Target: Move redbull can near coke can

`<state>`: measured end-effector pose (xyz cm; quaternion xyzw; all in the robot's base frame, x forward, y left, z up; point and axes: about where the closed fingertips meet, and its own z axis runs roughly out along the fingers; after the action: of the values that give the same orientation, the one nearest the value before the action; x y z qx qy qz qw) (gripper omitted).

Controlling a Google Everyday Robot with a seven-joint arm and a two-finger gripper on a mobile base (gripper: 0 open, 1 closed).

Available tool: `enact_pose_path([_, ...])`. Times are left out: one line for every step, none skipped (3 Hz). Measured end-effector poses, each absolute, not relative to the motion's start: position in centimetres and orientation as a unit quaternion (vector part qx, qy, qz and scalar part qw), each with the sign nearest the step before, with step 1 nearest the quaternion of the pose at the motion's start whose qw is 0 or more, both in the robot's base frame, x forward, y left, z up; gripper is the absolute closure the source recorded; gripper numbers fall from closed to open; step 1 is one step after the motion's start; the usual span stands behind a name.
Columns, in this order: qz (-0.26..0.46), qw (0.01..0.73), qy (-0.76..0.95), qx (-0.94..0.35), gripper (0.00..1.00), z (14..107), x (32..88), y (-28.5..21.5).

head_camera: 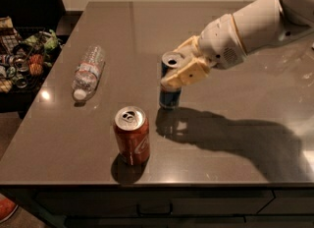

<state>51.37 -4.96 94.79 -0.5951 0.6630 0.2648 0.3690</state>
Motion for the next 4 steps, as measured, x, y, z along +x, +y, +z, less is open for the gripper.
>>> enact_pose_path([0.279, 0.356, 0.632, -0.629, 0.98, 93.7, 47.9, -3.6])
enact_pose_path([0.281, 0.351, 0.615, -0.648, 0.75, 93.5, 46.2, -2.6])
enact_pose_path([0.287, 0.345, 0.598, -0.664, 0.52, 93.3, 45.1, -1.8])
enact_pose_path([0.296, 0.335, 0.587, -0.675, 0.28, 92.8, 44.5, -1.5])
